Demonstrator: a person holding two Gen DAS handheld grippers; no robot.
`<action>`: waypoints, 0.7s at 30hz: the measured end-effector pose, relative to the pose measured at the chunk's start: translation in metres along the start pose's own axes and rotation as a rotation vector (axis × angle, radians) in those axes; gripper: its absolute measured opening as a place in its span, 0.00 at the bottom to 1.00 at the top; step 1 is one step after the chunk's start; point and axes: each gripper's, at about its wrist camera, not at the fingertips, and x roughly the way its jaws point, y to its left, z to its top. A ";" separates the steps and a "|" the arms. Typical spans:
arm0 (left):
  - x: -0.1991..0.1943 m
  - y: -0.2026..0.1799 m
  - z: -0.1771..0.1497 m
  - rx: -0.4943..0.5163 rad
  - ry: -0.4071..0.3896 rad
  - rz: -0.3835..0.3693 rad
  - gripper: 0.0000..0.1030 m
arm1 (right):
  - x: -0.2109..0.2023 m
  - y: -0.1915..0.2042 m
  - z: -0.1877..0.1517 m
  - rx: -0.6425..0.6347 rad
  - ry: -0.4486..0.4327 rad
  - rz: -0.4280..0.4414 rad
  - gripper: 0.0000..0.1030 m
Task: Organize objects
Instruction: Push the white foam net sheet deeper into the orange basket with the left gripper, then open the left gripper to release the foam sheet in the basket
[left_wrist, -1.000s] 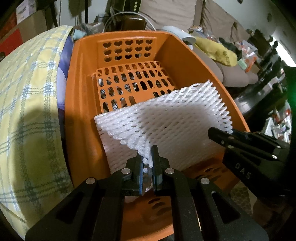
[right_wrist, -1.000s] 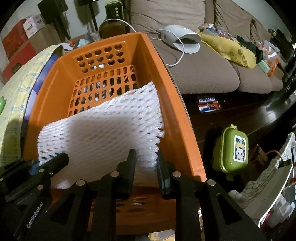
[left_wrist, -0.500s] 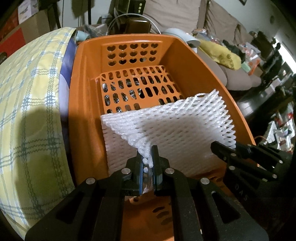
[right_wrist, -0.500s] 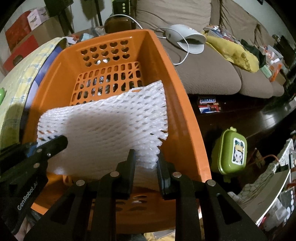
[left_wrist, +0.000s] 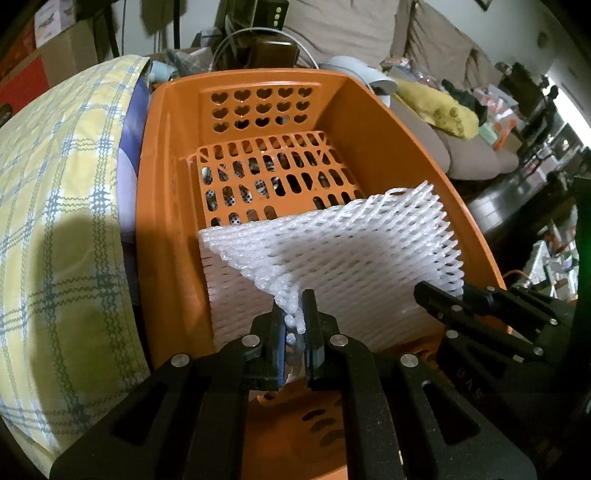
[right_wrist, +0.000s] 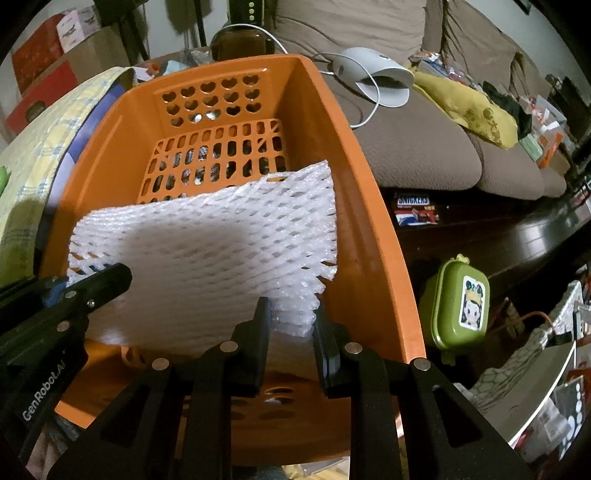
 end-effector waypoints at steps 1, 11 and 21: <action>0.000 0.000 0.000 -0.002 0.003 0.000 0.07 | -0.001 0.000 0.000 0.001 -0.003 -0.004 0.21; -0.014 -0.002 0.000 -0.005 -0.006 -0.021 0.19 | -0.004 0.000 0.002 -0.007 -0.009 -0.044 0.26; -0.034 0.005 0.002 -0.050 -0.003 -0.061 0.47 | -0.014 -0.006 0.005 0.024 -0.040 -0.035 0.28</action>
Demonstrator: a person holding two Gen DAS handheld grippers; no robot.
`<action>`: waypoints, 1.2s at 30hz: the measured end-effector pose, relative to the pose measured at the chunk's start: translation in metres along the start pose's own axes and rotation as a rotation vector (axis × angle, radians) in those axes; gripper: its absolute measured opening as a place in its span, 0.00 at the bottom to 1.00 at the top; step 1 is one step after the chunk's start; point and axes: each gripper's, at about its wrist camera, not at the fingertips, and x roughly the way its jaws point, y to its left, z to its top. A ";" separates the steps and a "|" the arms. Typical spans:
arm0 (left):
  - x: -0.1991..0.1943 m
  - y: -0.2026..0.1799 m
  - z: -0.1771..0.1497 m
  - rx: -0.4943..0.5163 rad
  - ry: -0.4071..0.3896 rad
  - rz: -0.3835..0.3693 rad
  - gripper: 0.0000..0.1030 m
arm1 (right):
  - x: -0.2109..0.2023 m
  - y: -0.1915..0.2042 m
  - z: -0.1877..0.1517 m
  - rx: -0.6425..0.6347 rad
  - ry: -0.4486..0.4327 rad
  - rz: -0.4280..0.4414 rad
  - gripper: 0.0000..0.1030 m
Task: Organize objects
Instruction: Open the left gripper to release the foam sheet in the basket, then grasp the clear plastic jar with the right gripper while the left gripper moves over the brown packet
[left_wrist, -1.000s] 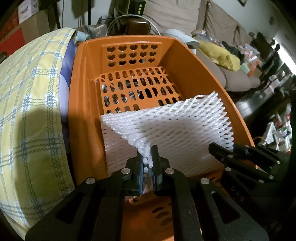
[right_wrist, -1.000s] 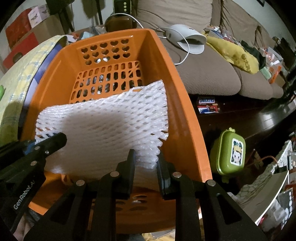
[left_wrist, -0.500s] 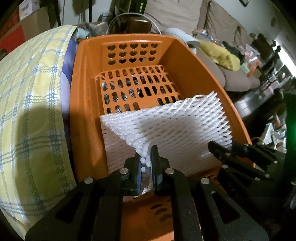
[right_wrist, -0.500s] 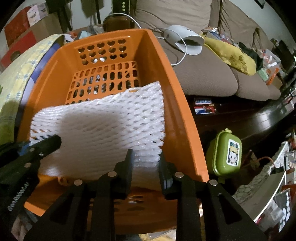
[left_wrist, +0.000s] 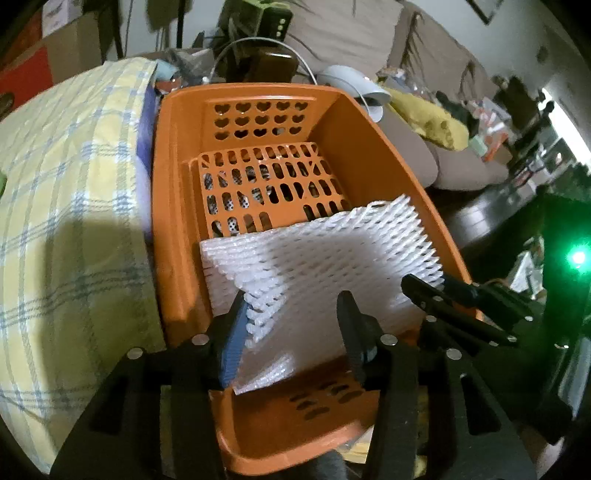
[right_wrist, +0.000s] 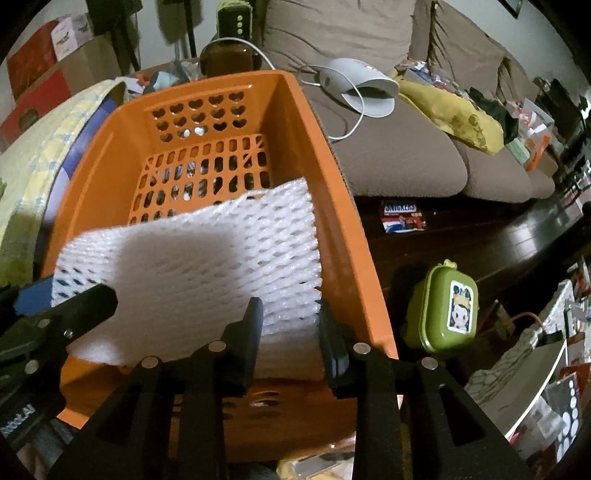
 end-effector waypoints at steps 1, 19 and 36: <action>-0.002 0.000 0.001 -0.001 0.000 0.002 0.51 | -0.002 0.000 0.001 0.003 -0.007 0.001 0.29; -0.070 0.016 0.001 0.102 -0.069 0.068 0.67 | -0.028 -0.002 0.007 0.068 -0.126 0.084 0.44; -0.183 0.097 0.008 0.022 -0.273 0.178 0.67 | -0.074 0.008 0.013 0.067 -0.280 0.148 0.44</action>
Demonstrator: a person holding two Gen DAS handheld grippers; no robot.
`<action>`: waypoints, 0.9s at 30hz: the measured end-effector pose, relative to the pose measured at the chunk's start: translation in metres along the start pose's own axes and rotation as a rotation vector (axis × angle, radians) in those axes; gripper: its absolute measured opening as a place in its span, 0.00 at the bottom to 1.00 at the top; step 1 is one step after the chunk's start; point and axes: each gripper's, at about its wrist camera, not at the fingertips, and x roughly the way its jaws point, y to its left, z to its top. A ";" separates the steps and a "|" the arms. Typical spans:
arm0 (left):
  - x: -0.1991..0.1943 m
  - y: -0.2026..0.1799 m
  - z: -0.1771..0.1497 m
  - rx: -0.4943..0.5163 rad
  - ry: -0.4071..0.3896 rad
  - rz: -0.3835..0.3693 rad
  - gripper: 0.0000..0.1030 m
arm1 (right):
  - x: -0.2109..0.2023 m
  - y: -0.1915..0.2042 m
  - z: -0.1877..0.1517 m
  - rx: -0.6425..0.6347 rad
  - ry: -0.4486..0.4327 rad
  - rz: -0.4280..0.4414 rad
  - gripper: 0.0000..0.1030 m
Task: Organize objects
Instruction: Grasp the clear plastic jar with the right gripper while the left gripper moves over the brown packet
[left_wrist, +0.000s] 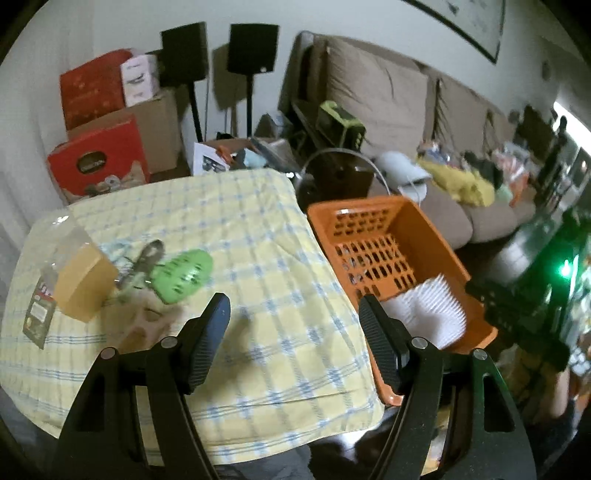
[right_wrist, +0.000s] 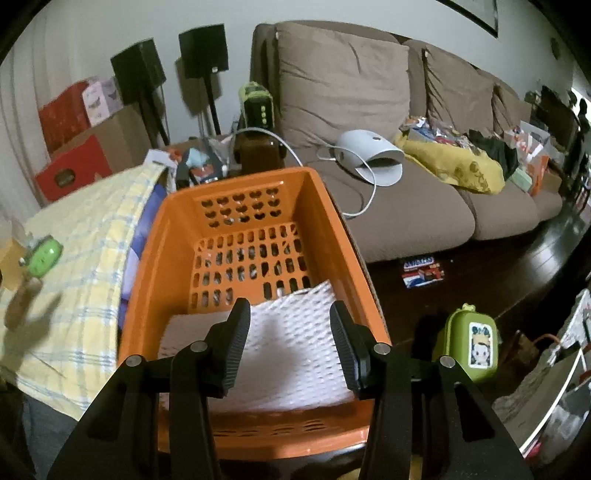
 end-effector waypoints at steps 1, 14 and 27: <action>-0.005 0.007 0.003 -0.007 -0.003 -0.008 0.67 | -0.002 0.000 0.001 0.015 -0.005 0.026 0.44; -0.097 0.131 0.019 -0.130 -0.167 0.106 0.67 | -0.057 0.052 0.017 -0.037 -0.095 0.119 0.44; -0.110 0.278 -0.003 -0.331 -0.192 0.167 0.67 | -0.061 0.190 -0.007 -0.182 -0.041 0.344 0.44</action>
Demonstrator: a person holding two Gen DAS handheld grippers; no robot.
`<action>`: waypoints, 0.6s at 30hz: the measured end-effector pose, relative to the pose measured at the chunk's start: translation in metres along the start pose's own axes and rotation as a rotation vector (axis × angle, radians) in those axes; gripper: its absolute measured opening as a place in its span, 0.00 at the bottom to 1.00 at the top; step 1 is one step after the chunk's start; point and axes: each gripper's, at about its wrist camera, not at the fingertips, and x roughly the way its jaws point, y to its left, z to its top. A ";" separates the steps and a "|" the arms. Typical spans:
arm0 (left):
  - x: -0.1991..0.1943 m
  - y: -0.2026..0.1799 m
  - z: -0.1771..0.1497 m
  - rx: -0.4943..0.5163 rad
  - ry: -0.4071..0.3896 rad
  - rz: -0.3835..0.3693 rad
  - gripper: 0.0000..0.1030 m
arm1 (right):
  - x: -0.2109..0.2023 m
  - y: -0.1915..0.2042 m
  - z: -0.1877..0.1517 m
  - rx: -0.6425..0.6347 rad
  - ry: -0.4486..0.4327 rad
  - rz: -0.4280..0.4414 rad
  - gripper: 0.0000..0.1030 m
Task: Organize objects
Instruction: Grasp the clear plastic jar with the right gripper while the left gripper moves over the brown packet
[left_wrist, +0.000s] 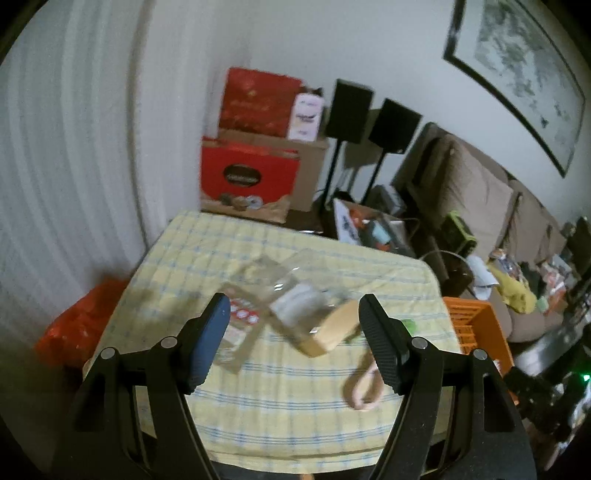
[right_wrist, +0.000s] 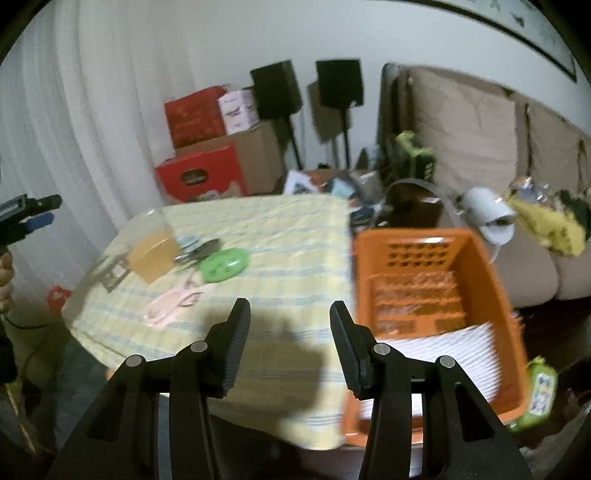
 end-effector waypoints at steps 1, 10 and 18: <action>0.002 0.006 -0.002 -0.008 -0.002 -0.006 0.67 | 0.009 0.005 -0.002 0.015 0.023 0.015 0.44; 0.041 0.055 -0.016 -0.081 0.065 0.019 0.71 | 0.058 0.054 0.005 -0.053 0.153 -0.005 0.51; 0.082 0.095 -0.033 -0.148 0.159 0.031 0.77 | 0.103 0.130 0.035 -0.286 0.221 -0.010 0.84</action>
